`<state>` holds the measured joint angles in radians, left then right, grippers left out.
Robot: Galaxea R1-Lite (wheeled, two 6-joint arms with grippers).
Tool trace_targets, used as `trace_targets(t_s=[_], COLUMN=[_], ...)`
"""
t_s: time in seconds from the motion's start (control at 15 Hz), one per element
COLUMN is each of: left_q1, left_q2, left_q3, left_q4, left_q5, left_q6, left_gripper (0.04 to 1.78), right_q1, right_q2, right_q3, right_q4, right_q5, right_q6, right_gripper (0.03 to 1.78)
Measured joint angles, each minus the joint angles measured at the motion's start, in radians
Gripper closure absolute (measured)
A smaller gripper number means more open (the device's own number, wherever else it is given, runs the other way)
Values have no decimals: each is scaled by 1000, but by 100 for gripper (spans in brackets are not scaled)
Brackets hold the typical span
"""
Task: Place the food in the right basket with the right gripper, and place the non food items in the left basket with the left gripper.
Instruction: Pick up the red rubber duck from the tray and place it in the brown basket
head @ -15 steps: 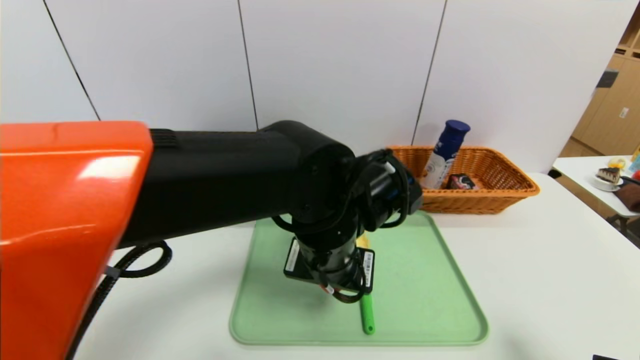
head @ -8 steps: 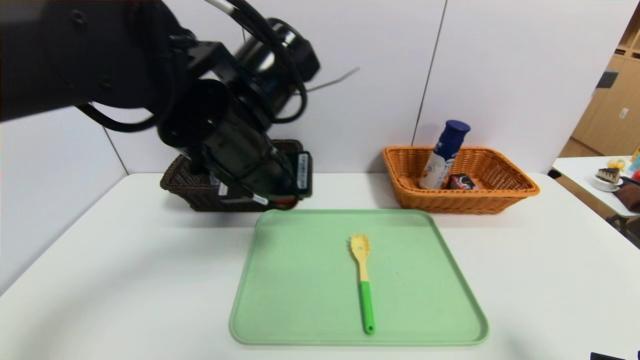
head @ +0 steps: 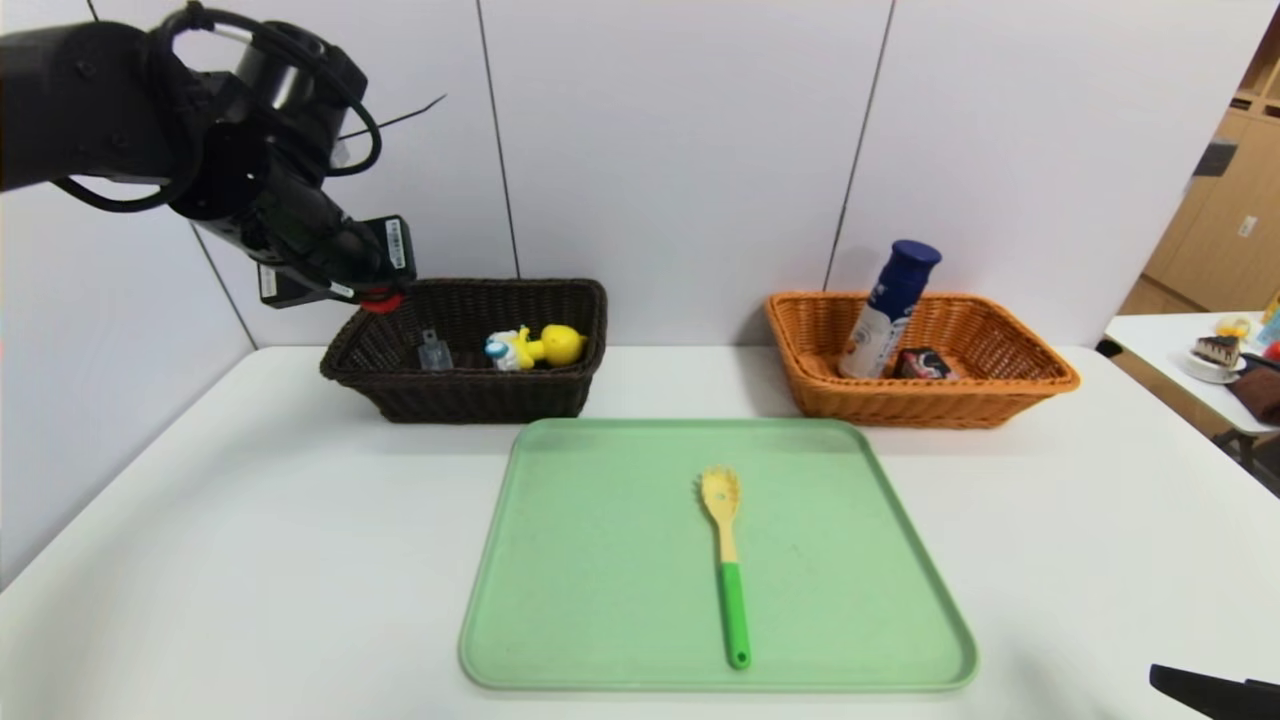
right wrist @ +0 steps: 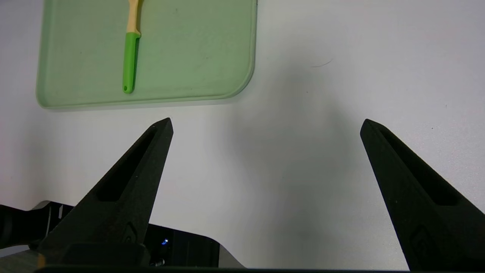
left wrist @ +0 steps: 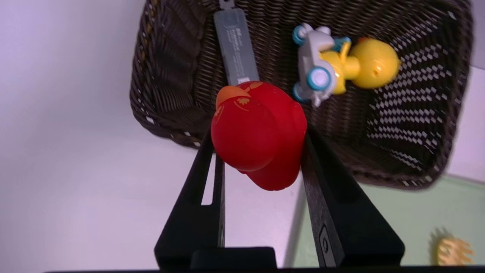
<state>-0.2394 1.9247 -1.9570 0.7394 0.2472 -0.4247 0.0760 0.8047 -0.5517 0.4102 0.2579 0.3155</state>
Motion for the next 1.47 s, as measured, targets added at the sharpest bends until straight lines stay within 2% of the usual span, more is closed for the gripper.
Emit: trace_targets(t_s=[0.13,0.33,0.73,1.0,1.47], left_q1=[50,64,64,64,63], left_q2=[72,148,223,244,264], left_q3=[0,0,1,1,1], left_q4=[-100,-176,-193,-194,-195], left_q5=[-1,-2,-7,-6,-6], left_q6=[29,67,73,73,74], left_gripper=[120,121,121,122,123], right_q1=[0,0,3,11,12], right_q2=[6,12,35,60,94], right_q3=[0,-5,16,15,1], right_q4=[-1,-31,-317,-377,-386], right_q5=[0,7,6,9,1], right_q6=[3,8,-2,4,-16], right_gripper=[10,10,10,10,10])
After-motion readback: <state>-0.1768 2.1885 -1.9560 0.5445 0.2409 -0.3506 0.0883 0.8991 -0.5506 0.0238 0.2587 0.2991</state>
